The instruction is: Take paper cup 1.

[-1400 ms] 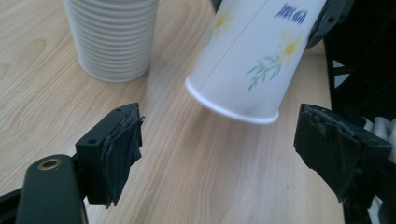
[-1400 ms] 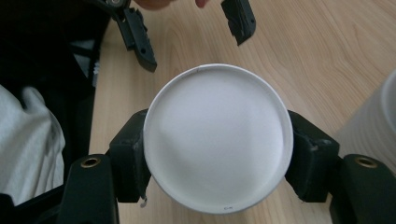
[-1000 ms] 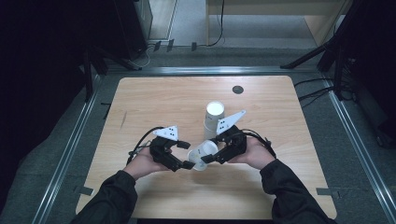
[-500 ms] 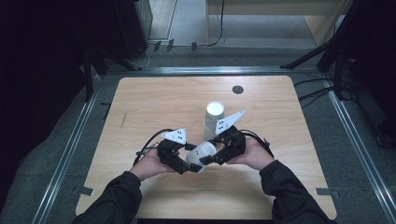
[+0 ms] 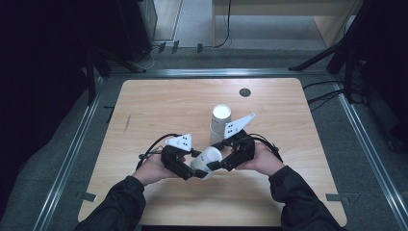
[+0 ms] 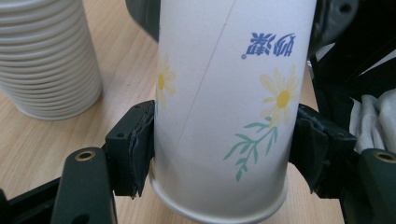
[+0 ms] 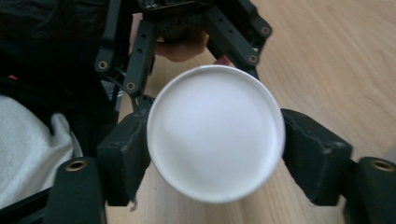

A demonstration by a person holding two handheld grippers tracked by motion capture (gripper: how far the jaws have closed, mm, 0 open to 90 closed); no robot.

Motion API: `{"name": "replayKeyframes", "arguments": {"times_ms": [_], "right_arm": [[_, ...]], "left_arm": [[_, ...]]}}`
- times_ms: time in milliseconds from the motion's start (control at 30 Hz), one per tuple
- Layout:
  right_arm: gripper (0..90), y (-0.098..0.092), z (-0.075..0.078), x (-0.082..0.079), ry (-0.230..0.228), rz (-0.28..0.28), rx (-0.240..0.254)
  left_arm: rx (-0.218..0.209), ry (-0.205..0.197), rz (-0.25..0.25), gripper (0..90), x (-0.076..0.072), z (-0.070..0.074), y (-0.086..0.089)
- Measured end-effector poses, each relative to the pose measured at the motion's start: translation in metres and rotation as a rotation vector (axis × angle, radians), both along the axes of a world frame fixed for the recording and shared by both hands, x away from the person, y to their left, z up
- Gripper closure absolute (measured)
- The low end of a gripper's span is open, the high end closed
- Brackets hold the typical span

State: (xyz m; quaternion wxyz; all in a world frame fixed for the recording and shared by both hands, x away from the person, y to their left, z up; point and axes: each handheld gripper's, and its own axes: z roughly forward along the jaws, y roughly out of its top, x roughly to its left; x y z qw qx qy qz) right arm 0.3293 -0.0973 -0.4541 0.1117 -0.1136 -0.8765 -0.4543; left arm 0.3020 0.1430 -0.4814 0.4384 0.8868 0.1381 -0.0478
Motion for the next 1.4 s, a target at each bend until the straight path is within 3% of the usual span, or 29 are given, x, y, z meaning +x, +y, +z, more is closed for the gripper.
{"name": "replayKeyframes", "arguments": {"times_ms": [167, 267, 300, 333, 367, 433, 467, 500, 533, 667, 733, 767, 933, 1400], "right_arm": [[24.6, -0.012, 0.001, -0.001, -0.016, -0.039, -0.005], [24.9, -0.019, 0.001, -0.003, -0.027, -0.071, -0.017], [25.5, -0.02, 0.001, -0.007, -0.05, -0.089, -0.034], [25.5, -0.02, 0.001, -0.008, -0.056, -0.089, -0.041], [25.5, -0.02, 0.0, -0.009, -0.063, -0.093, -0.047], [25.5, -0.02, -0.002, -0.01, -0.071, -0.091, -0.053], [25.5, -0.02, -0.003, -0.011, -0.072, -0.093, -0.061], [25.9, -0.019, -0.006, -0.01, -0.068, -0.09, -0.074], [26.5, -0.019, -0.008, -0.01, -0.063, -0.094, -0.079], [27.0, -0.018, -0.014, -0.005, -0.049, -0.097, -0.097], [27.0, -0.017, -0.015, -0.004, -0.049, -0.094, -0.102], [26.9, -0.015, -0.017, -0.004, -0.056, -0.092, -0.114], [26.3, -0.012, -0.021, -0.002, -0.062, -0.081, -0.131], [22.8, -0.006, -0.022, -0.005, -0.085, -0.059, -0.128]], "left_arm": [[0.048, -0.021, 0.032, 29.1, 0.002, 0.01, 0.009], [0.084, -0.04, 0.031, 29.0, 0.006, 0.022, 0.013], [0.113, -0.053, 0.021, 29.0, 0.01, 0.029, 0.013], [0.113, -0.053, 0.021, 28.9, 0.01, 0.029, 0.013], [0.149, -0.061, 0.005, 28.9, 0.015, 0.038, 0.012], [0.168, -0.066, -0.002, 28.9, 0.017, 0.042, 0.011], [0.18, -0.048, -0.015, 28.7, 0.018, 0.045, 0.01], [0.204, -0.063, -0.023, 28.8, 0.02, 0.048, 0.009], [0.255, -0.058, -0.027, 28.7, 0.022, 0.051, 0.007], [0.277, -0.054, -0.045, 28.7, 0.022, 0.049, 0.004], [0.32, -0.026, -0.059, 28.7, 0.023, 0.043, 0.0], [0.369, -0.036, -0.068, 28.7, 0.021, 0.039, -0.002], [0.415, -0.032, -0.081, 28.5, 0.02, 0.033, -0.006], [0.48, -0.032, -0.126, 28.4, 0.015, 0.023, -0.021]]}}
